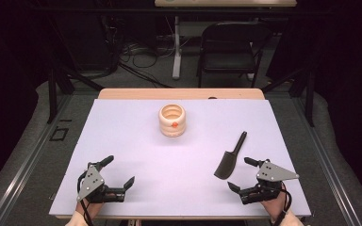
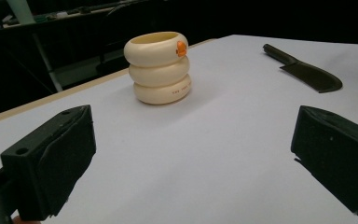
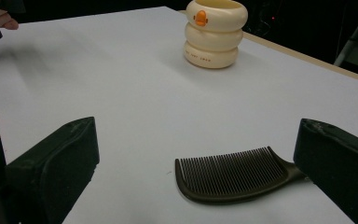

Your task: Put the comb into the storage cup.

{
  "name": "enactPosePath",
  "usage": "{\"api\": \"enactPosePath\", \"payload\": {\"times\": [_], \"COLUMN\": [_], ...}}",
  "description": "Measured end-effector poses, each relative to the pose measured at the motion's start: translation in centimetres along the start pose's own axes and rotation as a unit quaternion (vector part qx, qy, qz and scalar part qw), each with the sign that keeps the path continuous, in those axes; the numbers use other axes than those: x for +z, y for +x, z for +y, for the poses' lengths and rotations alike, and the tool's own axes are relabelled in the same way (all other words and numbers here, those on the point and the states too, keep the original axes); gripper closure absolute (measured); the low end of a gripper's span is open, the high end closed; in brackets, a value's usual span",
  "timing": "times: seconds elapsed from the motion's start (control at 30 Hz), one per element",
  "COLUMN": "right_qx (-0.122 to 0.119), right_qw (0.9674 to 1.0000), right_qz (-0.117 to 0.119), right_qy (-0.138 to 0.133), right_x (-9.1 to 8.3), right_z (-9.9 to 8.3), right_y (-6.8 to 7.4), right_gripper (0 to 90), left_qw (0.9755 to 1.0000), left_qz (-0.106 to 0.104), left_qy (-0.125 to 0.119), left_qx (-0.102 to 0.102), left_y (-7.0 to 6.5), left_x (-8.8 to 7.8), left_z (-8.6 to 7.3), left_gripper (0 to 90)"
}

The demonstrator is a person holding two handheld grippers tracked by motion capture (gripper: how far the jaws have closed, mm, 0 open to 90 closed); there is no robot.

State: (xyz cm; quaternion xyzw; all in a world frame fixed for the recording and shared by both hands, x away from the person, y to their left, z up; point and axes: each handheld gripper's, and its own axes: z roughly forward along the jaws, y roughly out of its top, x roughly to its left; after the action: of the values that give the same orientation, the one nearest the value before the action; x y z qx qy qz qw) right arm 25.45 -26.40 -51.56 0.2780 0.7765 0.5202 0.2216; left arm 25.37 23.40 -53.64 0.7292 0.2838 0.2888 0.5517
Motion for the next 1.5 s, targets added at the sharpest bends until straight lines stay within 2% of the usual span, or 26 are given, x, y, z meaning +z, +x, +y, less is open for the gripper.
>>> {"api": "enactPosePath", "payload": {"times": [0.17, 0.37, 0.6, 1.5], "right_qx": [0.0, 0.005, 0.0, 0.005], "right_qw": [1.0, 1.0, 0.9999, 0.9984], "right_qz": [-0.001, -0.002, -0.001, -0.015], "right_qy": [0.001, 0.005, 0.013, 0.054], "right_x": [0.0, 0.3, 1.0, 3.9], "right_z": [0.2, 0.6, 1.0, 2.0], "right_y": [-0.1, -0.8, -1.3, -5.6], "right_gripper": [0.0, 0.0, 0.0, 0.0], "left_qw": [1.0, 1.0, 1.0, 0.9999], "left_qz": [0.0, -0.001, 0.0, -0.006], "left_qy": [-0.002, -0.002, -0.002, -0.003], "left_qx": [0.003, 0.005, 0.006, 0.008], "left_y": [0.0, -0.1, -0.1, -0.2], "left_x": [-0.1, 0.0, 0.1, 0.2], "left_z": [0.1, 0.1, 0.1, 0.2], "left_gripper": [0.0, 0.0, 0.0, 0.0]}}
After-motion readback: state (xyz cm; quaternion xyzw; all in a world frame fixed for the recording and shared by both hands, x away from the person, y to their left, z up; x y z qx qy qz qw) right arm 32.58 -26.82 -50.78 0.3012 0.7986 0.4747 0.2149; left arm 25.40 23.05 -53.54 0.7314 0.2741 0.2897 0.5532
